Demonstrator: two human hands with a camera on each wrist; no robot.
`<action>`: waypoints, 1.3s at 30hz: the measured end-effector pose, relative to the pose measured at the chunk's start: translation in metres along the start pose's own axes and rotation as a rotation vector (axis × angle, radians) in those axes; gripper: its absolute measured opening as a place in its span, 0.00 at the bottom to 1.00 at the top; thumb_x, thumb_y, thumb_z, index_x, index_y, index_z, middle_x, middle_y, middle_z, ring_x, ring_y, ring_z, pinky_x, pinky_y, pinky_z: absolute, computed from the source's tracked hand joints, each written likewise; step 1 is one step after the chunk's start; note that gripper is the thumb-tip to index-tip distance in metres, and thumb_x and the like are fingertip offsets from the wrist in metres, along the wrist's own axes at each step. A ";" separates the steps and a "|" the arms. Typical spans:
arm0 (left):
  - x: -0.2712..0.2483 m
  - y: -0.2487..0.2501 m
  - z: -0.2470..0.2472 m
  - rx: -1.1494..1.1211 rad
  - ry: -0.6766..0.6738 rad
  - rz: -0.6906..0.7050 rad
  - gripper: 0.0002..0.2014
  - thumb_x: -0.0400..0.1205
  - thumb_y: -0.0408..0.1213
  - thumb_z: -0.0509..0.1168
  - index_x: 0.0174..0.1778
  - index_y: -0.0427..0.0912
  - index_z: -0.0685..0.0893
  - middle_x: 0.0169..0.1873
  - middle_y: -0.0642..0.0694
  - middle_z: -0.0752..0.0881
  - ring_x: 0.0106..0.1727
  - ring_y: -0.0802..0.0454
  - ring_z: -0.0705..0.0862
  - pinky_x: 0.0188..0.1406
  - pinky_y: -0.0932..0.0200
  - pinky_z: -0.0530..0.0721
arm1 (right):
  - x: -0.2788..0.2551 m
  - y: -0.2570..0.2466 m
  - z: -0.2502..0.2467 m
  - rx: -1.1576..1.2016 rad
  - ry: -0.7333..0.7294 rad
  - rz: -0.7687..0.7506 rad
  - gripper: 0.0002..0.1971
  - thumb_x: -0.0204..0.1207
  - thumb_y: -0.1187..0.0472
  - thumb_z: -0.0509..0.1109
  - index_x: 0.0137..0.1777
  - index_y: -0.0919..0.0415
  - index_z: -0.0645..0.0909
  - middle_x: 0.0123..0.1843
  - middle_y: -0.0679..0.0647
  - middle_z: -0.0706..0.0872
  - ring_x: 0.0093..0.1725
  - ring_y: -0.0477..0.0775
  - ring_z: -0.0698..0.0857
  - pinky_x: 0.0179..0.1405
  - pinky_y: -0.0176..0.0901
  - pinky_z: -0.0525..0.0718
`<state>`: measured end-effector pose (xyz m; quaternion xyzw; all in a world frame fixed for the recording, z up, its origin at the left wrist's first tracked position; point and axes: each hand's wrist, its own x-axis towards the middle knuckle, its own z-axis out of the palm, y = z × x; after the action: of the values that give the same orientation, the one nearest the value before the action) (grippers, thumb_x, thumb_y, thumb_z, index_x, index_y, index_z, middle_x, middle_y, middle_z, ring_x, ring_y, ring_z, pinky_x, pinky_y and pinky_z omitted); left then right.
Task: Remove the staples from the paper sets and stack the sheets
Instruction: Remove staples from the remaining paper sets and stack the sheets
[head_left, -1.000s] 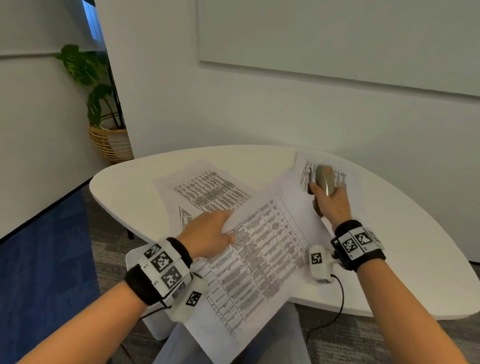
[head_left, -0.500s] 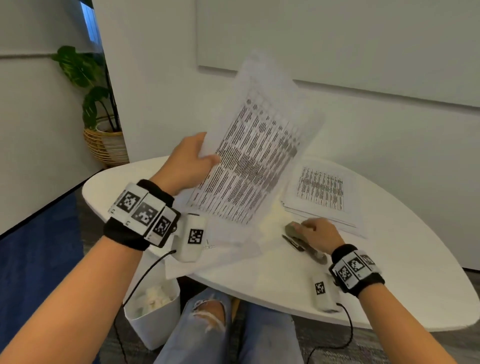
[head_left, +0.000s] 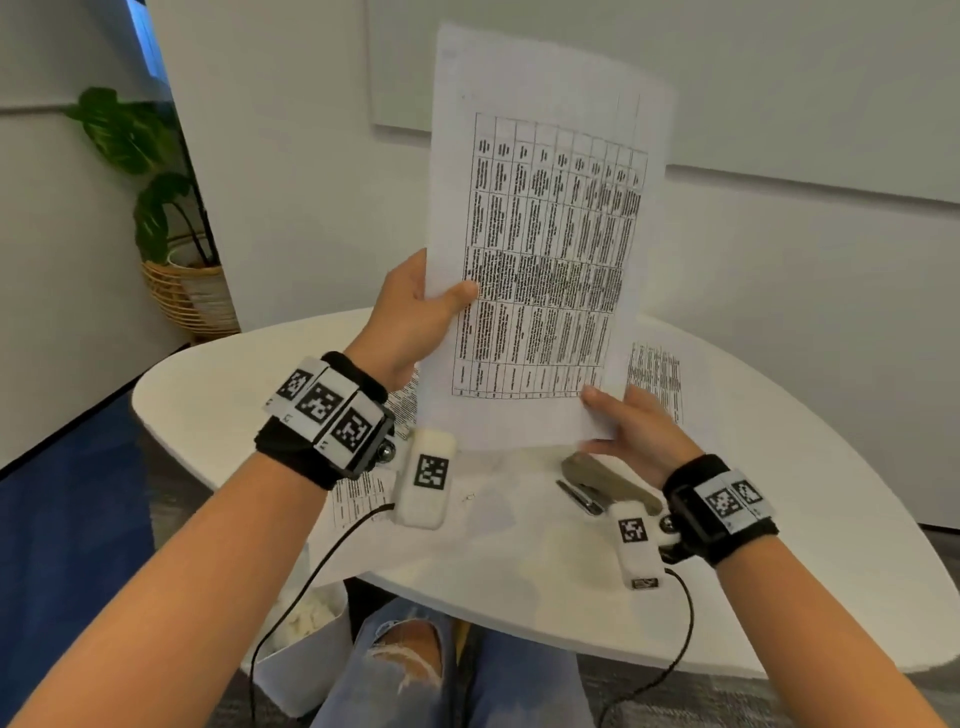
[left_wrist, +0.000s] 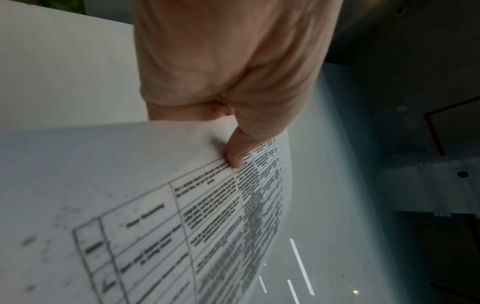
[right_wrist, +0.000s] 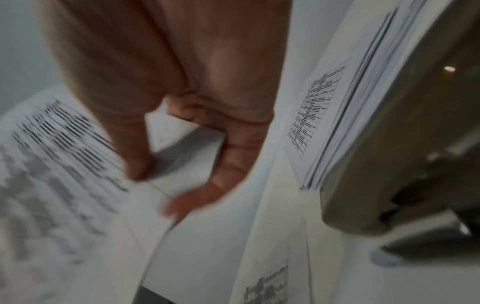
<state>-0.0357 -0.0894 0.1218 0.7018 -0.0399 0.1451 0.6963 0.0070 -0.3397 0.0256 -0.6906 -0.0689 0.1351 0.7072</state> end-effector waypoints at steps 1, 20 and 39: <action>0.002 -0.006 -0.001 0.020 0.028 0.001 0.14 0.82 0.29 0.66 0.62 0.46 0.79 0.56 0.49 0.87 0.57 0.52 0.86 0.56 0.53 0.86 | 0.003 -0.003 -0.005 -0.033 0.055 -0.015 0.11 0.78 0.57 0.69 0.58 0.59 0.81 0.51 0.54 0.90 0.42 0.50 0.89 0.27 0.42 0.86; -0.084 -0.168 -0.098 1.057 -0.263 -0.328 0.30 0.73 0.57 0.71 0.70 0.56 0.73 0.76 0.52 0.63 0.76 0.52 0.66 0.74 0.50 0.69 | 0.083 0.037 -0.153 -0.478 0.648 0.398 0.14 0.83 0.70 0.52 0.35 0.70 0.70 0.28 0.62 0.73 0.24 0.52 0.69 0.09 0.31 0.66; -0.108 -0.176 -0.087 1.123 -0.030 -0.441 0.42 0.76 0.63 0.65 0.81 0.45 0.61 0.81 0.34 0.56 0.83 0.41 0.45 0.82 0.47 0.49 | 0.038 -0.021 0.003 -0.978 -0.025 0.216 0.20 0.81 0.52 0.65 0.67 0.62 0.70 0.46 0.56 0.87 0.38 0.54 0.86 0.33 0.41 0.83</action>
<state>-0.1061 -0.0142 -0.0771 0.9559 0.1794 -0.0136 0.2322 0.0443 -0.3265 0.0434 -0.9427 -0.0605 0.1677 0.2819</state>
